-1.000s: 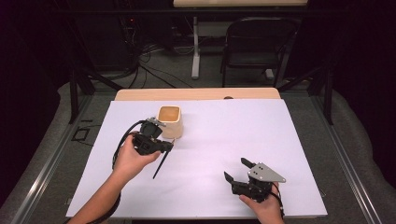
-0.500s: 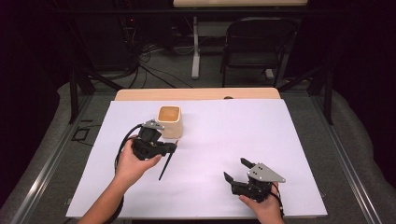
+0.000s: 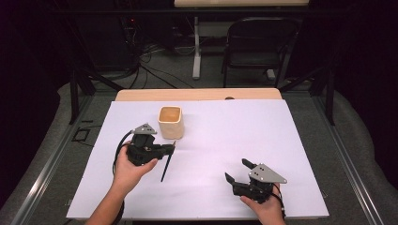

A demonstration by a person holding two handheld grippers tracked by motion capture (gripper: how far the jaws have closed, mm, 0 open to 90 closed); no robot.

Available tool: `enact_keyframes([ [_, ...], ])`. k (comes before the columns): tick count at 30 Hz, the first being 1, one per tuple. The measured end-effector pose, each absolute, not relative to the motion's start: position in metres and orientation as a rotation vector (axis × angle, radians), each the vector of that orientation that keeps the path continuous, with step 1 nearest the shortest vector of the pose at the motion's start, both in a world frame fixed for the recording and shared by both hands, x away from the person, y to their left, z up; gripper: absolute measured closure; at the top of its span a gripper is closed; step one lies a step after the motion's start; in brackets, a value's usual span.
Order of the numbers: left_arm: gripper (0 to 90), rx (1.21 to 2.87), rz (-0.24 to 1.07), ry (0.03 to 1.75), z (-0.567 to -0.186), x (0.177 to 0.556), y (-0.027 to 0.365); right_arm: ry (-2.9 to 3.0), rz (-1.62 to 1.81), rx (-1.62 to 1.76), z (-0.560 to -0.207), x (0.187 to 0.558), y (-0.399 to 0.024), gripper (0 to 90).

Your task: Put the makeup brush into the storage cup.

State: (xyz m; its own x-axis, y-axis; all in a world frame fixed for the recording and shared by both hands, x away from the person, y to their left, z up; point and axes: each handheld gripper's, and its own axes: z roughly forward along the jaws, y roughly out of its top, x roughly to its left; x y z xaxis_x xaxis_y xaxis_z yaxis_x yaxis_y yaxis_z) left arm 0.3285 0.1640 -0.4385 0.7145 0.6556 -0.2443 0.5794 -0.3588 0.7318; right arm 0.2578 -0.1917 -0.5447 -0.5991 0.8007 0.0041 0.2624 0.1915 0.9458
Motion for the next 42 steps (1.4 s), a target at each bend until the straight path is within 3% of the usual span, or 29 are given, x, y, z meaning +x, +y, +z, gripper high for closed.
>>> enact_keyframes([
  [17, 83.8, 1.944, 0.142, 0.905, -0.446, 0.319, 0.182, 1.966, 1.418, 0.983, -0.543, 0.257, -0.192, 20.7],
  [42, 83.9, 1.881, 0.166, 0.822, -0.448, 0.309, 0.171, 1.968, 1.431, 0.953, -0.539, 0.256, -0.189, 23.7],
])
